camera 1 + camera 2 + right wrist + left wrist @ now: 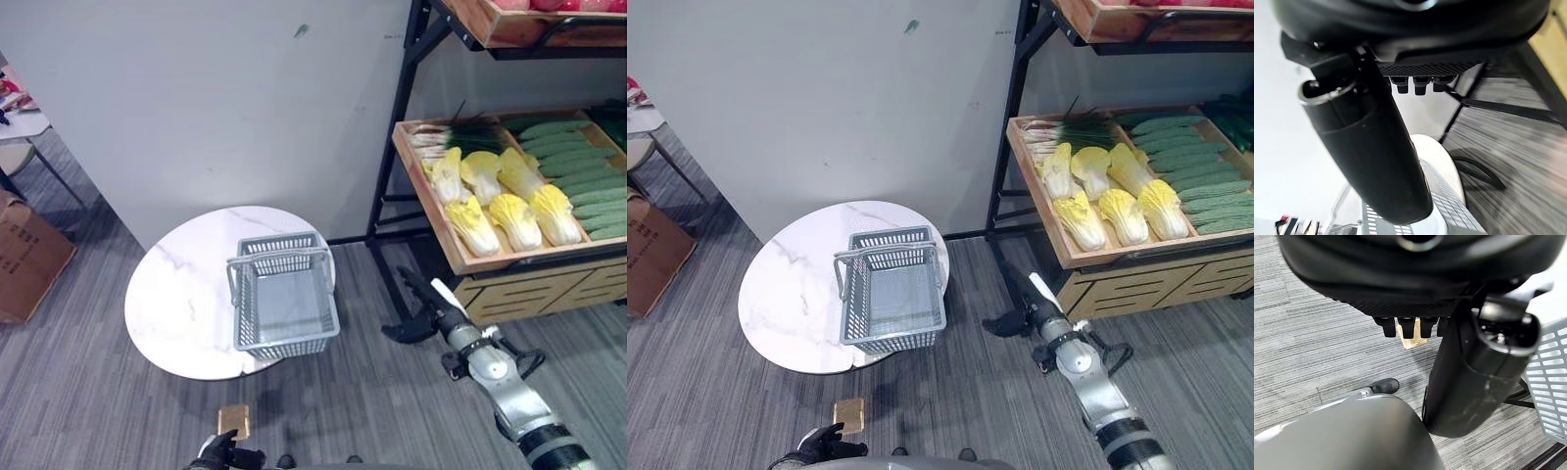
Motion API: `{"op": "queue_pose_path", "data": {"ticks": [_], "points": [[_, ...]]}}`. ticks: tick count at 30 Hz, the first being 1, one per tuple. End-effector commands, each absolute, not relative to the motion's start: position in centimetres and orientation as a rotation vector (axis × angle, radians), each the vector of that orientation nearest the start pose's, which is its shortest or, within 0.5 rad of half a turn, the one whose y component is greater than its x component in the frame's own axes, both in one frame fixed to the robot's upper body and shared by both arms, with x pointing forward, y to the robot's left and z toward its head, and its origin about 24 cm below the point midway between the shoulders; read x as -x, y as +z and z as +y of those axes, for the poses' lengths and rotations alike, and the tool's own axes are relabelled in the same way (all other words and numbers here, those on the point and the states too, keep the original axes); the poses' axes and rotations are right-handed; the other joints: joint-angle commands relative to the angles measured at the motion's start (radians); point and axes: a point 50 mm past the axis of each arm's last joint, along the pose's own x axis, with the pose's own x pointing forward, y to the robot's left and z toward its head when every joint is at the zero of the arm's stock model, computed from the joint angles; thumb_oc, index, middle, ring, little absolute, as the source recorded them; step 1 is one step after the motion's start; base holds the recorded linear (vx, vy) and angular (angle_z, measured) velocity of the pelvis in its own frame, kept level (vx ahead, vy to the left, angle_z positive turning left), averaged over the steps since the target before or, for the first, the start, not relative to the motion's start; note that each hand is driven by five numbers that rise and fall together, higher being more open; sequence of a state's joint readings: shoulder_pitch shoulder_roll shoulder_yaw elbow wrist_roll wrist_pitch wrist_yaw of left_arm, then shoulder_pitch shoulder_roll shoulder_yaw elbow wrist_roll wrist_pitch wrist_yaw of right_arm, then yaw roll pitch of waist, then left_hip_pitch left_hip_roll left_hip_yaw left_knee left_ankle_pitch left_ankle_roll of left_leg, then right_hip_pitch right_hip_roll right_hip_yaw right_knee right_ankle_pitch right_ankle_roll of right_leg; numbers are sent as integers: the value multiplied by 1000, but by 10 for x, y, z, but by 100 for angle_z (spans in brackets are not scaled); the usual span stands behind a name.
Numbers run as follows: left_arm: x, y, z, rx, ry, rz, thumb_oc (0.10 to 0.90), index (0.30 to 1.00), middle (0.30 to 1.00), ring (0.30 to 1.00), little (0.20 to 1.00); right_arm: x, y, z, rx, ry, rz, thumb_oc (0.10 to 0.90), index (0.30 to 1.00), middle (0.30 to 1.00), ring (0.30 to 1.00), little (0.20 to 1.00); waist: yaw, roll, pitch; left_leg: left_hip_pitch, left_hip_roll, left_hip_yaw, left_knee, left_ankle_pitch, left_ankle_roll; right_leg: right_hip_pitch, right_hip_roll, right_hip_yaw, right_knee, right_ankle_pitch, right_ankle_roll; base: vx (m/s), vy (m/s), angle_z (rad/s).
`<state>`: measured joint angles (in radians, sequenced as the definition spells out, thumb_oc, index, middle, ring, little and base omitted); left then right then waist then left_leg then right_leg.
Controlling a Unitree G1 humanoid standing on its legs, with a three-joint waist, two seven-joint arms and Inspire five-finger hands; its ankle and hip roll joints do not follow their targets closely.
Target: Get the vegetables into the basket
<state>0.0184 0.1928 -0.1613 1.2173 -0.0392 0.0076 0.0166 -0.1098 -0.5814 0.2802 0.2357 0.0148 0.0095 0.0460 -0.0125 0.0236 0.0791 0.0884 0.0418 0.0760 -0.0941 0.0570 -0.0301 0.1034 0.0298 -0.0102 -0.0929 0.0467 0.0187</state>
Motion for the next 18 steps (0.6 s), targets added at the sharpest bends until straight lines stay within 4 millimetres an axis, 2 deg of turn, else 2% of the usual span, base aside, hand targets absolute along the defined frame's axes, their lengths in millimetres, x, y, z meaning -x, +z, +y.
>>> {"op": "queue_pose_path", "data": {"ticks": [1,5,13,18], "points": [[-49,-170,235,-341,-7,1401,900,1000,1000,1000,1000,-308,104,-193,620,245,-161,900,1000,1000,1000,1000,41,-71,21,39,-24,-25,7,-39,-19,69,-53,8,6,-66,92,0,0,0],[-47,-170,237,-332,4,1412,900,1000,1000,1000,1000,-322,119,-188,643,253,-192,900,1000,1000,1000,1000,54,-81,20,34,-23,-29,7,-39,-20,67,-54,2,6,-65,92,2,1,4],[-42,-168,243,-320,12,1429,900,1000,1000,1000,1000,-355,150,-171,727,304,-216,900,1000,1000,1000,1000,104,-121,23,21,-22,-57,7,-37,-21,68,-55,-15,6,-70,91,10,4,11],[-39,-168,244,-296,31,1437,900,1000,1000,1000,1000,-369,161,-164,768,301,-213,900,1000,1000,1000,1000,125,-136,26,14,-24,-72,7,-34,-22,67,-54,-26,6,-72,90,6,2,7]]}}
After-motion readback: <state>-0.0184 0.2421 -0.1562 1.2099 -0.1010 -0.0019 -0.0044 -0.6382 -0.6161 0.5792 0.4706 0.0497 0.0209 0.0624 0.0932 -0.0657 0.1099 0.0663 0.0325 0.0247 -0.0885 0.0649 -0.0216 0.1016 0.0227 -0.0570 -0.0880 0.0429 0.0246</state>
